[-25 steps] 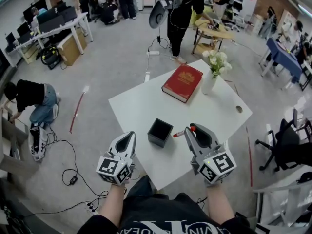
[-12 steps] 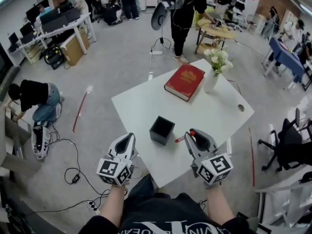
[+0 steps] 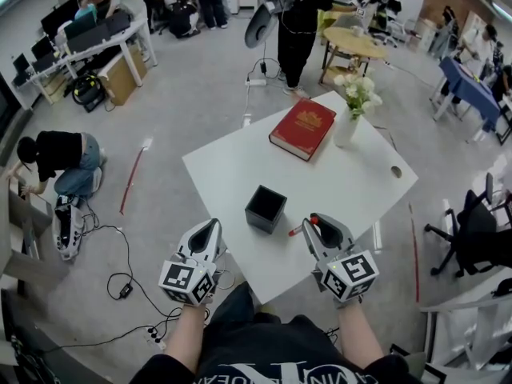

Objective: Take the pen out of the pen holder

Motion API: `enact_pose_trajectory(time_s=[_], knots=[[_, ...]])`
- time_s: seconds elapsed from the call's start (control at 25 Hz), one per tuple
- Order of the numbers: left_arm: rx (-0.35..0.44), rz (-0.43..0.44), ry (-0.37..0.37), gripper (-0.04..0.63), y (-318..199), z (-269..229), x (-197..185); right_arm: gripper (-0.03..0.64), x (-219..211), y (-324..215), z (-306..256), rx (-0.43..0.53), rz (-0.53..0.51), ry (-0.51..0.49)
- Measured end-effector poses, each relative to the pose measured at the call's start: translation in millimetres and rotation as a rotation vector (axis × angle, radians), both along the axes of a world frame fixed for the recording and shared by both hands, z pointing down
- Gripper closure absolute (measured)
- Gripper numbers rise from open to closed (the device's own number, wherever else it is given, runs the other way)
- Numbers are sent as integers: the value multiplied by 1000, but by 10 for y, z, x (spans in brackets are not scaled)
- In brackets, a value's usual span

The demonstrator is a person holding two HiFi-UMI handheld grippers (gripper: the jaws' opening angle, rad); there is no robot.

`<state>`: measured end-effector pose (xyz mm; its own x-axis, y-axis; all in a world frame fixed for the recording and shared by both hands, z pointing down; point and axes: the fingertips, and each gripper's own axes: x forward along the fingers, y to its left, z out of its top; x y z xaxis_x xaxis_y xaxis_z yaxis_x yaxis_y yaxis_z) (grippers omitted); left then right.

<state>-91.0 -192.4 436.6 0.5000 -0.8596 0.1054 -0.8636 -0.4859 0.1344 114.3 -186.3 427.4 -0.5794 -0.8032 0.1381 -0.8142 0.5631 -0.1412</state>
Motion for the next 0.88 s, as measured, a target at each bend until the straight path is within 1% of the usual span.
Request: enact_pose_trajectory(time_s=[0.32,0.88], knots=[[-12,-2,2,594,48,55,15,534,15,41,110,-19,-3,25],[-5,-11,5,594,70,16,-7,534,6,66,164,-28,-11,44]])
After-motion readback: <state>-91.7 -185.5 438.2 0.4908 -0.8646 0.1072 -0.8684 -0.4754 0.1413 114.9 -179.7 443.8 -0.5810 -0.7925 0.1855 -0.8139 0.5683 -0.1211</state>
